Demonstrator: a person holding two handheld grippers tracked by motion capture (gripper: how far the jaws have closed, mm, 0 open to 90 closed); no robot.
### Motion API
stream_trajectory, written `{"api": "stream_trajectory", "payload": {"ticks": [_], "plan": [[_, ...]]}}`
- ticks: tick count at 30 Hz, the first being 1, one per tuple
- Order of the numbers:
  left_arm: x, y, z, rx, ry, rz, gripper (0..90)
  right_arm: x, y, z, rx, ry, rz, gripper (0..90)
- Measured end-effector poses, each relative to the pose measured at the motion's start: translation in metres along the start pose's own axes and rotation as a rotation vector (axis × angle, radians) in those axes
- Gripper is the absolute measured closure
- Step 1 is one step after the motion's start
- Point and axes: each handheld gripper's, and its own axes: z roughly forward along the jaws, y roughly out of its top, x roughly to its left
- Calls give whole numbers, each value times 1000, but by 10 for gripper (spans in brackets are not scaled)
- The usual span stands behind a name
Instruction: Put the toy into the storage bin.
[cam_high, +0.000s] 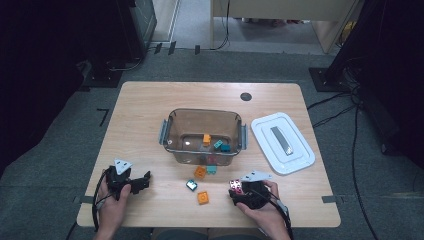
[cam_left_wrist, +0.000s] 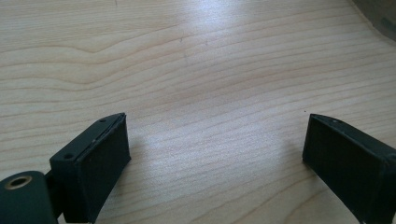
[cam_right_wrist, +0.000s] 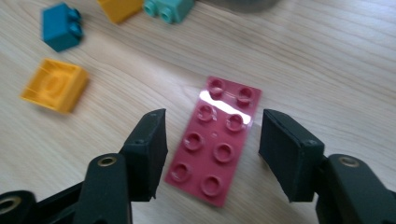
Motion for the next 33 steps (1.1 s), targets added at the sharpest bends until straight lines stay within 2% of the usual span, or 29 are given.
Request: {"api": "stream_trajectory", "payload": {"ticks": [5,8,11,15,20,33], "plan": [[0,0,0,0,0,0,73,-2,-2,-1,0,-19,-52,527],[0,0,0,0,0,0,73,-9,-3,-4,-3,-26,-72,595],[0,0,0,0,-1,1,73,-17,-4,-5,-9,-7,-56,595],[0,0,0,0,-3,3,73,-16,-4,-4,-16,12,-83,536],[0,0,0,0,-3,3,73,-16,-4,-3,-21,-11,-81,594],[0,1,1,0,0,-1,72,-26,-3,-2,-39,40,-136,604]]}}
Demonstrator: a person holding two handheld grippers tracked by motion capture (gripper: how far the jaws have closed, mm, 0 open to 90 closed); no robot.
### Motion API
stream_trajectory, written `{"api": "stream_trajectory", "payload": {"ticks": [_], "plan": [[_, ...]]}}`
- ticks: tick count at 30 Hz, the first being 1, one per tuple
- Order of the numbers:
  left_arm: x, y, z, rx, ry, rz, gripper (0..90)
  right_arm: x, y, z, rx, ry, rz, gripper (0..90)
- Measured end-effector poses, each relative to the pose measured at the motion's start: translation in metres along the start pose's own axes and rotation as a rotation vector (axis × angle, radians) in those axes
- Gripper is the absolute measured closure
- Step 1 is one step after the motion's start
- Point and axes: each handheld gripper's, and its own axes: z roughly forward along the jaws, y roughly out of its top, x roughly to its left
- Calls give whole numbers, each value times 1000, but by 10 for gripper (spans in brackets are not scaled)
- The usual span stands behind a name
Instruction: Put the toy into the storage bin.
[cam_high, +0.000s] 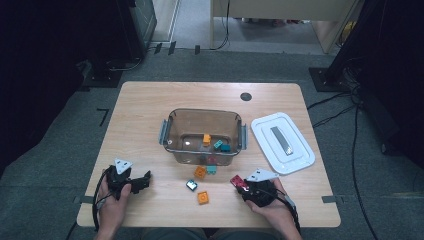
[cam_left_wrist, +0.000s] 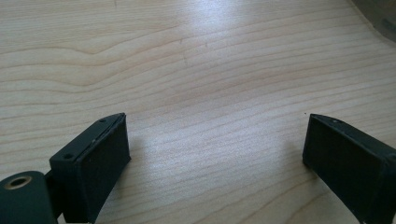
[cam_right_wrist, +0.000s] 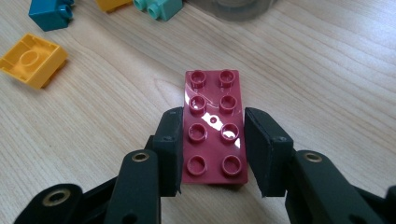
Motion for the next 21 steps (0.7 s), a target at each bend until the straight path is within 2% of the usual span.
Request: {"api": "stream_trajectory", "payload": {"ticks": [15,19,21], "plan": [[0,1,1,0,1,0,72,0,2,-4,-8,-7,33,605],[0,1,1,1,1,1,72,-3,2,-7,-14,-3,65,606],[0,1,1,0,1,1,72,-6,2,-9,-17,-20,82,605]]}}
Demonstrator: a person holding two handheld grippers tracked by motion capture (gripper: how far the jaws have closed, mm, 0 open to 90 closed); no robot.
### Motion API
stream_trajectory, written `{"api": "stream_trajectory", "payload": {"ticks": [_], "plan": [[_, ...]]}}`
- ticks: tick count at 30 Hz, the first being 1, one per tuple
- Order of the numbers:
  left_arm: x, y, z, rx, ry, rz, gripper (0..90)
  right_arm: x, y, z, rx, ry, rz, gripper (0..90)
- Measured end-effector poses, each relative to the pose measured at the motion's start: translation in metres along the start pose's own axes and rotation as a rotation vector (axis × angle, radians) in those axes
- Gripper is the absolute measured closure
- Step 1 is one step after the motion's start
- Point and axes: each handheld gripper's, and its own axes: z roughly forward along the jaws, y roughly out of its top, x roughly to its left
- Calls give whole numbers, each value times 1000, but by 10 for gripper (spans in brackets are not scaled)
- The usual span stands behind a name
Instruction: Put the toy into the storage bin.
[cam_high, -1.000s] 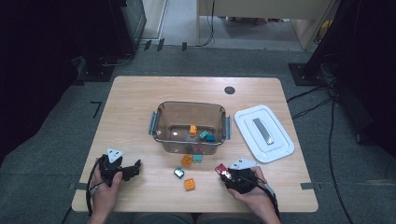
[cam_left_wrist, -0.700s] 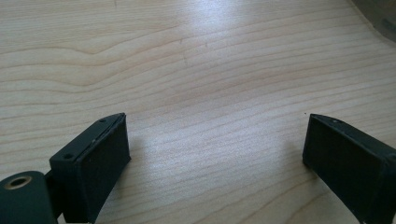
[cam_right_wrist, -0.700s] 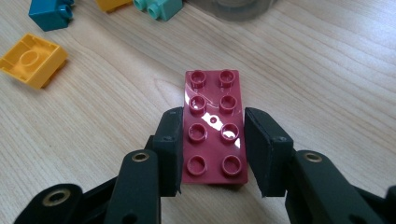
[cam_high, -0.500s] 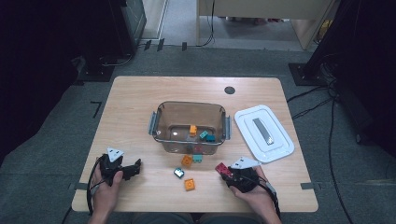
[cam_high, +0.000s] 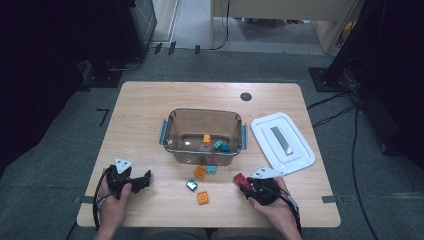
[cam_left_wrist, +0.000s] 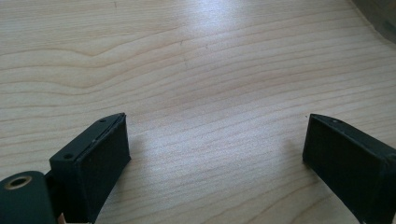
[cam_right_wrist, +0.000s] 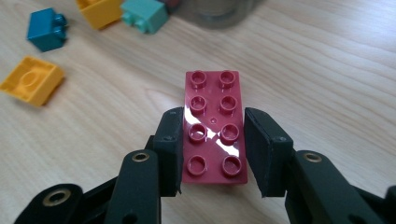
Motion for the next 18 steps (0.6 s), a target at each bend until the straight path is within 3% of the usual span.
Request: {"api": "stream_trajectory", "payload": {"ticks": [12,18], "plan": [[0,0,0,0,0,0,72,-15,8,-18,-25,-25,51,605],[0,0,0,0,0,0,73,-23,18,-22,-15,-28,44,605]]}}
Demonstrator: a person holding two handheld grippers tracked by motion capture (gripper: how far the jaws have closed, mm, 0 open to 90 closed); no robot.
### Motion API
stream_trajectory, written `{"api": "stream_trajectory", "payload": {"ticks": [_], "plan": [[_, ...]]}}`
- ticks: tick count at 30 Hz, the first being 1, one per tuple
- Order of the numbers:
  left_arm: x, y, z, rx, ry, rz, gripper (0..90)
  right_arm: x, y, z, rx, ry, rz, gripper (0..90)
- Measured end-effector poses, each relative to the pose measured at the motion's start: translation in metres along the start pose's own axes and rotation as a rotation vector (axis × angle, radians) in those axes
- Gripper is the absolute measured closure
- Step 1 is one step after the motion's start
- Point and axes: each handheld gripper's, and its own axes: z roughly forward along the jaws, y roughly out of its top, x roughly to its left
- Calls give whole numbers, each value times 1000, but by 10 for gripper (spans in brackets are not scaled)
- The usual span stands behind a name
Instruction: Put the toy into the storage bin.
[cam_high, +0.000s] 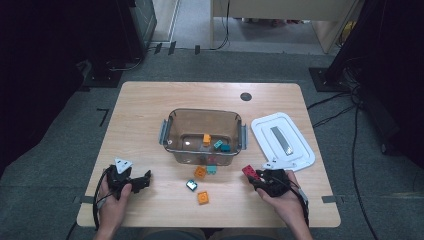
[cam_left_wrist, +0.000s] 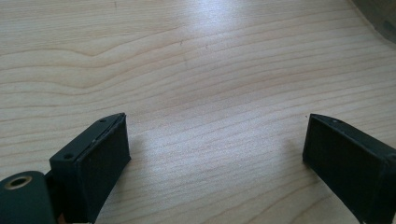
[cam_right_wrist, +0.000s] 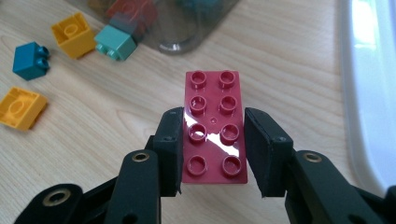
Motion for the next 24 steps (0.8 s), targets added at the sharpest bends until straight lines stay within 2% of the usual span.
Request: {"api": "stream_trajectory", "payload": {"ticks": [12,24], "plan": [[0,0,0,0,0,0,72,-16,20,-25,-21,-38,0,605],[0,0,0,0,0,0,72,-18,60,-44,-34,-44,-49,605]]}}
